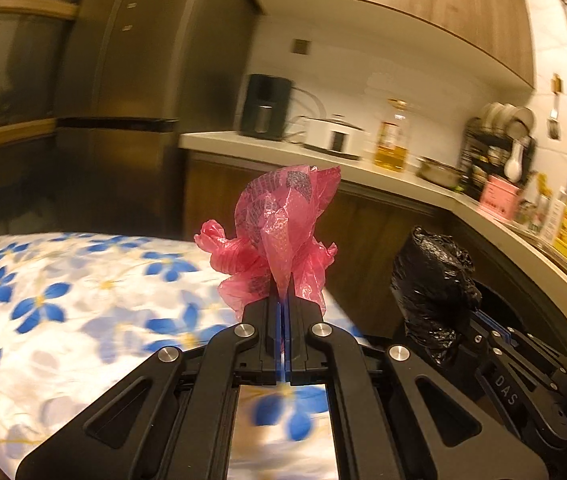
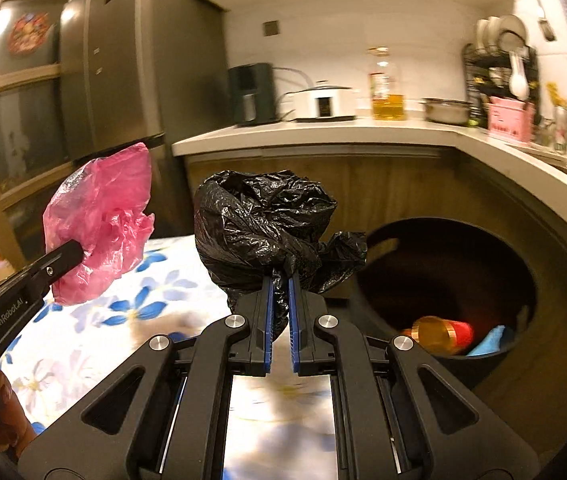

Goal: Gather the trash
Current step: 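Lift and carry the pink and black bags in both grippers over the bin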

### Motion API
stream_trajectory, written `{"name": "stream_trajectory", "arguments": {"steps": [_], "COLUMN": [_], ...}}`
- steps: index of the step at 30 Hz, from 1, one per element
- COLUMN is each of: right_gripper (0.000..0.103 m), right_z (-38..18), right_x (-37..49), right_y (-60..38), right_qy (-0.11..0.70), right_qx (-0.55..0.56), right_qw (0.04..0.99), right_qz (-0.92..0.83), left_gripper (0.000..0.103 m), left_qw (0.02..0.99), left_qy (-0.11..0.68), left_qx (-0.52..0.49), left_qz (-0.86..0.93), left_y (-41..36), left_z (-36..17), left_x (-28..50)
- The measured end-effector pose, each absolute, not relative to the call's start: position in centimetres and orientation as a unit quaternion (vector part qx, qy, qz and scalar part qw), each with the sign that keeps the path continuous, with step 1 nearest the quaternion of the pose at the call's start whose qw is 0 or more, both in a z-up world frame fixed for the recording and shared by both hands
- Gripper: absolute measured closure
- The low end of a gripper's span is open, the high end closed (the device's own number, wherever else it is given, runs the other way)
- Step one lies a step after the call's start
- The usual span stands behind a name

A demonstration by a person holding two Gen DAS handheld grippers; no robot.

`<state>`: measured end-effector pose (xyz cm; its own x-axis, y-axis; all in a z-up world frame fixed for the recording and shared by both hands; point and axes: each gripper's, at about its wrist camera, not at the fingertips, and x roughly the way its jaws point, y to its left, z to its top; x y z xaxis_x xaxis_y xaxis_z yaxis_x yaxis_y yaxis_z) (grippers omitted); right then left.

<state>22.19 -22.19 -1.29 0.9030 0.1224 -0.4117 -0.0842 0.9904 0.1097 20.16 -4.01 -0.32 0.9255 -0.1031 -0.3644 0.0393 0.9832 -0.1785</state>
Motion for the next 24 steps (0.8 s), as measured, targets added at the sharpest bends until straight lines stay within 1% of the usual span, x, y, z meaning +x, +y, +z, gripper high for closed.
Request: {"name": "stream_trajectory", "arguments": {"steps": [13, 19, 24], "right_gripper": [0.096, 0.096, 0.095], "right_z": [-1.4, -1.9, -2.4], "right_x": [22.1, 22.5, 23.0], "right_y": [-33.5, -36.6, -38.1], "right_qy": [0.199, 0.199, 0.203], "right_qx": [0.073, 0.081, 0.086], "right_qw": [0.976, 0.974, 0.972], "right_qz": [-0.054, -0.073, -0.078], "left_gripper": [0.102, 0.102, 0.102], "left_qw": [0.968, 0.961, 0.955], "left_qy": [0.189, 0.187, 0.200], "left_qx": [-0.048, -0.031, -0.035], "left_qz": [-0.160, -0.199, -0.215], "left_y": [-16.0, -19.8, -21.4], "left_z": [0.1, -0.7, -1.6], "left_x": [23.2, 24.5, 25.6]}}
